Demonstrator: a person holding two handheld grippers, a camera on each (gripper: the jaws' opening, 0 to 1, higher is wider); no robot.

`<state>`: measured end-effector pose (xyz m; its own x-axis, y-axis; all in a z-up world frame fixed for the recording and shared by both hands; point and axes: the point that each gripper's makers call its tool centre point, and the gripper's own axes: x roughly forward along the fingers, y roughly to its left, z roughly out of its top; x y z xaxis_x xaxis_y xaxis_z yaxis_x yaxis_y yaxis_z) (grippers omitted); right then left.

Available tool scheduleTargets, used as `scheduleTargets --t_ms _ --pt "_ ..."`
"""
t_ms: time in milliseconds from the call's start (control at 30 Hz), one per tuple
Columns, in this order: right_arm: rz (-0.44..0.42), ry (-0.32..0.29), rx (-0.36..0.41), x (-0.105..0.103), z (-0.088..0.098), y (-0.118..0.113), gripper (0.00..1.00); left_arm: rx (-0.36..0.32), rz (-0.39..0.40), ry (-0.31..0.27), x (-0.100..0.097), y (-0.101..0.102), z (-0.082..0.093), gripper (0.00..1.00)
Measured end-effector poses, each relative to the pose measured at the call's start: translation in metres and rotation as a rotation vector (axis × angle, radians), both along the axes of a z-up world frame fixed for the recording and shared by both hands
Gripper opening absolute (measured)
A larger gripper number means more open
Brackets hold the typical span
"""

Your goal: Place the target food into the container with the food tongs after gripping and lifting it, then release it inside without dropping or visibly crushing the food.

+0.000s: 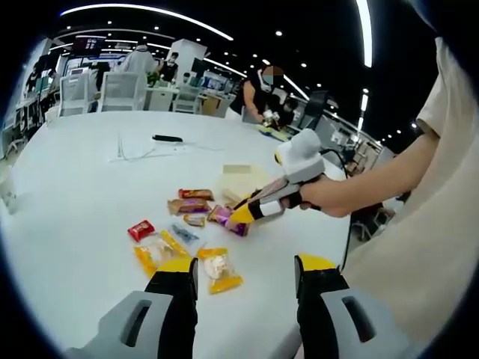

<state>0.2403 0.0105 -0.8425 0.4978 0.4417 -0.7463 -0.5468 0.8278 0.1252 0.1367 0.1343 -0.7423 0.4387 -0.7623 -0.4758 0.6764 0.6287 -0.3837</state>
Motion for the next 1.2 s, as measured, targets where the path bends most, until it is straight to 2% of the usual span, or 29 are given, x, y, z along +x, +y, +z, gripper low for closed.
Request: scheduleTargets --t_ms 33,167,200,300,900,1200 --pt "0.032 -0.012 -0.026 -0.0015 -0.0002 0.0034 0.25 -0.002 0.0 0.001 0.0 -0.0006 0.0 0.51" --pt "0.05 -0.019 -0.044 -0.0036 -0.0003 0.0044 0.25 -0.001 -0.01 0.005 -0.0006 -0.0024 -0.0009 0.51" --pt "0.103 -0.044 -0.082 -0.0047 -0.0006 0.0049 0.25 -0.002 -0.01 0.005 -0.0007 -0.0027 -0.0007 0.51" --pt "0.154 -0.07 -0.131 -0.0078 -0.0018 0.0078 0.25 -0.004 -0.013 0.005 -0.0013 -0.0039 -0.0006 0.51" --pt "0.123 -0.065 -0.092 -0.0053 -0.0022 0.0054 0.24 -0.011 -0.006 -0.004 -0.0023 -0.0037 0.0028 0.51" --pt "0.127 -0.035 -0.084 -0.0039 -0.0018 0.0046 0.22 -0.029 0.014 0.006 0.0005 -0.002 0.0039 0.53"
